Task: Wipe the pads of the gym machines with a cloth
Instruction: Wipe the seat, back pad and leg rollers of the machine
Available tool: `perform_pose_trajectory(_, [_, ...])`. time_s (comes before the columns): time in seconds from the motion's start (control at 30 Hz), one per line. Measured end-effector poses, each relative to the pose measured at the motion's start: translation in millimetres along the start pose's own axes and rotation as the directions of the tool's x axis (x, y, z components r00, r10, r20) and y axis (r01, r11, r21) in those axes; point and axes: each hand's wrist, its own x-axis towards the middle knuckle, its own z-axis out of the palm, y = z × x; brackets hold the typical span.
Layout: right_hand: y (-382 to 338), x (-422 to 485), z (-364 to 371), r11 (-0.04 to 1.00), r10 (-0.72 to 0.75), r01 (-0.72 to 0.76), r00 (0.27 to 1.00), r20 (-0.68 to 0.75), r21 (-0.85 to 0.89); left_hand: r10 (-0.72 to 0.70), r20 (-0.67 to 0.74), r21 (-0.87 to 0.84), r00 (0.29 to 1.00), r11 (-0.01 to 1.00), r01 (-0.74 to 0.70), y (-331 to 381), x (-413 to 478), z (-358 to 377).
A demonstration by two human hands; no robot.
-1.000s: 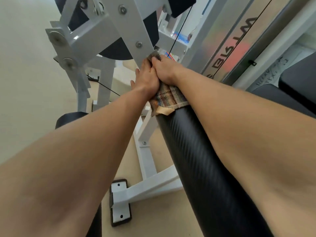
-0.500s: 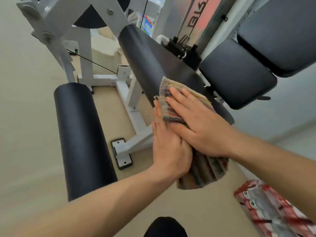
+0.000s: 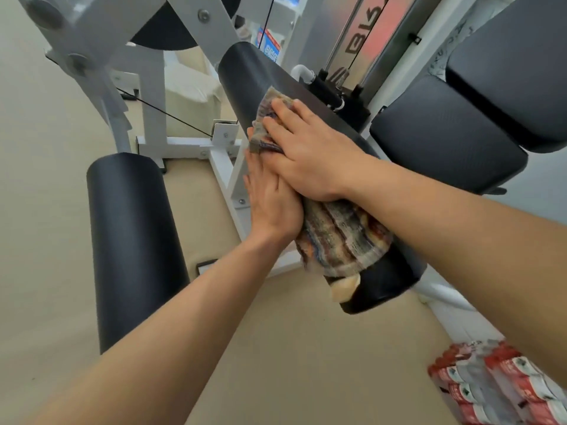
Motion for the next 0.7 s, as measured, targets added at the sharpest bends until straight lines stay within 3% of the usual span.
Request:
perform_pose_trajectory(0.2, [8, 111, -16, 0.986, -0.101, 0.098, 0.995, 0.014, 0.132, -0.097, -0.034, 0.161, 0.995, 0.982, 0.101, -17, 99, -17])
perform_pose_trajectory(0.3, [14, 143, -21, 0.983, -0.183, 0.183, 0.983, 0.031, -0.011, -0.092, -0.042, 0.094, 0.995, 0.991, 0.096, -24, 147, -21])
perform_pose_trajectory(0.37, [20, 163, -22, 0.988, -0.153, 0.152, 0.988, -0.015, -0.028, -0.083, -0.051, 0.113, 0.995, 0.990, 0.088, -15, 169, -26])
perform_pose_trajectory(0.5, [18, 177, -22, 0.957, 0.042, -0.015, 0.995, -0.086, 0.288, -0.126, -0.005, 0.497, 0.992, 0.860, 0.112, 6, 184, -38])
perform_pose_trajectory(0.57, [15, 172, -24, 0.908, 0.095, -0.046, 0.991, -0.097, 0.417, -0.067, -0.046, 0.580, 0.997, 0.811, 0.082, 15, 178, -40])
perform_pose_trajectory(0.63, [12, 161, -25, 0.883, 0.110, -0.035, 0.985, -0.133, 0.467, 0.036, -0.084, 0.457, 0.996, 0.890, 0.007, 30, 161, -35])
perform_pose_trajectory(0.7, [10, 143, -27, 0.851, 0.145, -0.085, 0.987, -0.075, 0.518, 0.049, -0.049, 0.254, 0.998, 0.966, -0.035, 43, 132, -21])
